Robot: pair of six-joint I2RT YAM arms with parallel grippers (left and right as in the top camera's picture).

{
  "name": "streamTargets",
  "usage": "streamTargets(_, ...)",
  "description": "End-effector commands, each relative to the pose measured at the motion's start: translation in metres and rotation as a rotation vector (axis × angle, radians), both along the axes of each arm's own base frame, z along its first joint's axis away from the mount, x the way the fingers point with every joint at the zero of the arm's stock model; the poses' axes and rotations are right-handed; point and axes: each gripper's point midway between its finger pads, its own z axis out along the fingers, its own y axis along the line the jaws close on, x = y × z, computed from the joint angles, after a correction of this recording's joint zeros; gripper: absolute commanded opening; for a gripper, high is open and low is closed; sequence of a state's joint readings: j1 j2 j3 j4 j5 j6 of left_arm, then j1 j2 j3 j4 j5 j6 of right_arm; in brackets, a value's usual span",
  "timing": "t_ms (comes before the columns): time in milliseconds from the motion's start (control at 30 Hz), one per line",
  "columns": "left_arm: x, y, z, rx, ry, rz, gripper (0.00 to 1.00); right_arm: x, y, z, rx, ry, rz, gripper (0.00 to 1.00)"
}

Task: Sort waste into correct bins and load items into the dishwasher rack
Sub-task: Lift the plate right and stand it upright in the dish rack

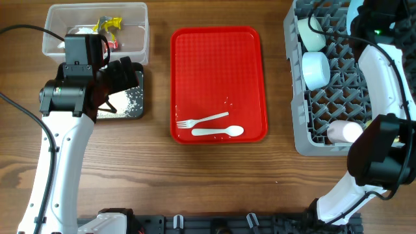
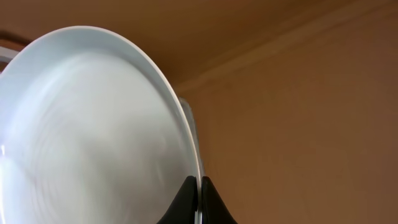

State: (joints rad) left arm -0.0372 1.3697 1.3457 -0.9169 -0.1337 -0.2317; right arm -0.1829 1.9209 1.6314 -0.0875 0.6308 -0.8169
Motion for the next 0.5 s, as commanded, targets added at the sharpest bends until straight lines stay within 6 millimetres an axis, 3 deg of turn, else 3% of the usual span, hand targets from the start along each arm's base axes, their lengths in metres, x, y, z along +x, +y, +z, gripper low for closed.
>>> streamTargets(0,0.001,0.002,0.001,-0.006,-0.006,0.016,1.0,-0.005,-0.018,-0.009,-0.011,0.022,-0.044,0.04)
streamTargets(400,0.001,0.002,0.001,-0.006,-0.006,0.016,1.0,0.0,-0.015,-0.039,0.055,0.063,-0.016,0.06)
streamTargets(467,0.001,0.002,0.001,-0.006,-0.006,0.016,1.0,0.001,-0.015,-0.046,0.059,0.078,-0.017,0.22)
